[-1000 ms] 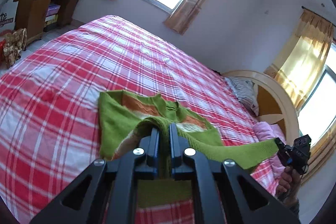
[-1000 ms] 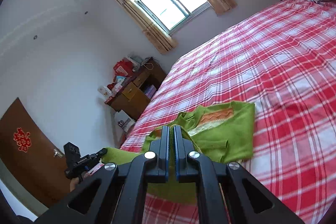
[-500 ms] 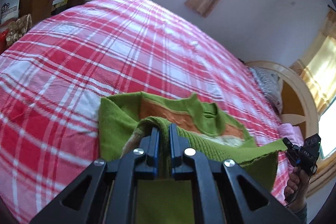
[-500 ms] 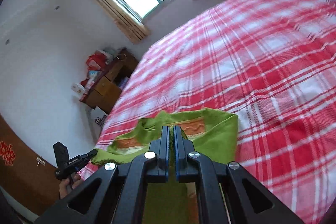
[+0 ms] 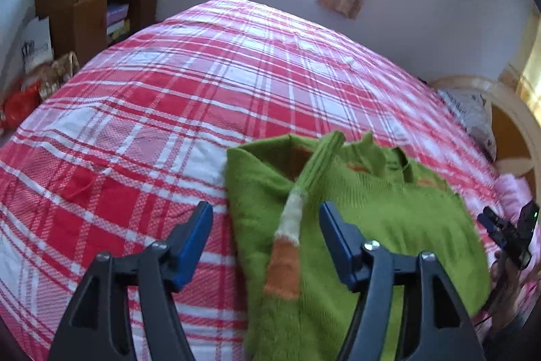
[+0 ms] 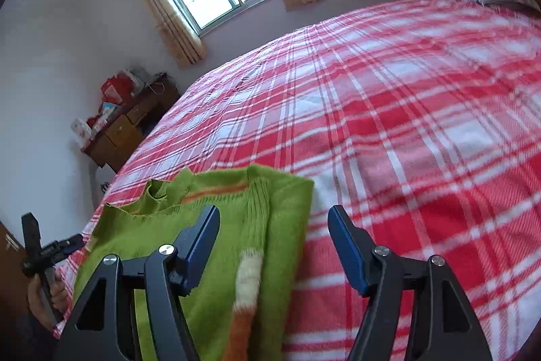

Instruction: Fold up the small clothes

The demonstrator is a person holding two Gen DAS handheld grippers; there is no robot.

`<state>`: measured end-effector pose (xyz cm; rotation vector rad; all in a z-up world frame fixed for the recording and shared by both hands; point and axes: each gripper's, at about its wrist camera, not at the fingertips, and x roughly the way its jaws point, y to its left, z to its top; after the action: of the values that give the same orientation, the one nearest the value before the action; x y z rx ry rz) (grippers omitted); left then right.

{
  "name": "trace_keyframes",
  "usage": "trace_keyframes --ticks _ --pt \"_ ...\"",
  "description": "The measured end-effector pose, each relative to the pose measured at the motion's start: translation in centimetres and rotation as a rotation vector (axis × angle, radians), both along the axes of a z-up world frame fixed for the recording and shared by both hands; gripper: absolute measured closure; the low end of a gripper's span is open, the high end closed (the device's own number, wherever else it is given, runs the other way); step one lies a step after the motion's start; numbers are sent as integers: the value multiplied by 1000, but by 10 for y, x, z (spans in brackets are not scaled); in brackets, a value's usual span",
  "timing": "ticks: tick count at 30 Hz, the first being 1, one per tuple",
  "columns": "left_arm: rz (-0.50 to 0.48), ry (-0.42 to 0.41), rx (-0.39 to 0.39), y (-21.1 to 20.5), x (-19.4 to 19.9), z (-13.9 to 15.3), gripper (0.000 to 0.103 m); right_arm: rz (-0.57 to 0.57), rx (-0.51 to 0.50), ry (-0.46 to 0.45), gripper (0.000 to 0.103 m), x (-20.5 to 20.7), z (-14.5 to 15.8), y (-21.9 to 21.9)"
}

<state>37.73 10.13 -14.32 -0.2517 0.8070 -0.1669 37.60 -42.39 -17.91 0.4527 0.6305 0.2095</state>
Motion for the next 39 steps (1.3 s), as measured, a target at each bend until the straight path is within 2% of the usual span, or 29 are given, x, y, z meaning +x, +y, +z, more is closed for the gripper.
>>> trace_keyframes --ticks 2,5,7,9,11,12,13,14,15,16,17,18,21,23,26,29,30,32,33,34,35,37,39 --pt "-30 -8 59 -10 2 0 36 3 21 7 36 -1 -6 -2" --pt "-64 -41 209 -31 6 7 36 68 -6 -12 36 1 1 10" --pt "-87 -65 271 -42 12 13 36 121 -65 -22 36 5 11 24" --pt "-104 -67 284 -48 22 16 36 168 -152 -11 36 14 18 41" --pt "-112 -57 317 -55 34 14 36 203 -275 40 36 27 17 60" --pt "-127 -44 341 -60 40 9 36 223 -333 115 41 39 9 69" --pt "-135 -32 365 -65 42 6 36 235 -353 148 56 43 3 73" --pt "-143 -13 418 -71 48 -3 40 247 -386 179 62 49 -5 78" --pt "-145 -3 440 -74 51 -9 66 253 -398 183 70 51 -8 80" --pt "-152 23 444 -73 55 -15 97 258 -386 169 90 51 -7 80" --pt "-150 30 422 -70 54 -17 95 258 -380 150 94 50 -3 80" --pt "-135 -7 394 -66 47 -12 96 248 -394 125 94 47 2 82" --pt "-100 -94 378 -61 36 2 96 237 -423 48 95 39 19 85" --pt "-61 -106 295 -50 35 11 96 216 -434 -8 95 35 32 87" --pt "-27 -94 281 -46 45 8 96 178 -433 -11 95 45 35 89" --pt "-5 9 308 -49 65 -15 92 177 -426 87 94 64 14 89" --pt "-7 34 316 -51 69 -20 90 174 -435 135 89 72 4 89" --pt "15 30 321 -49 64 -17 77 151 -452 163 66 74 -2 86" --pt "23 4 306 -46 57 -11 59 119 -467 158 47 71 3 84" --pt "28 -18 298 -43 49 -6 41 101 -475 152 43 67 7 81" --pt "40 -40 303 -39 40 -2 35 91 -483 144 43 63 13 81" --pt "32 -91 317 -34 16 5 33 110 -499 131 43 54 29 88" --pt "17 -119 329 -31 -3 3 31 218 -474 122 43 42 44 111"
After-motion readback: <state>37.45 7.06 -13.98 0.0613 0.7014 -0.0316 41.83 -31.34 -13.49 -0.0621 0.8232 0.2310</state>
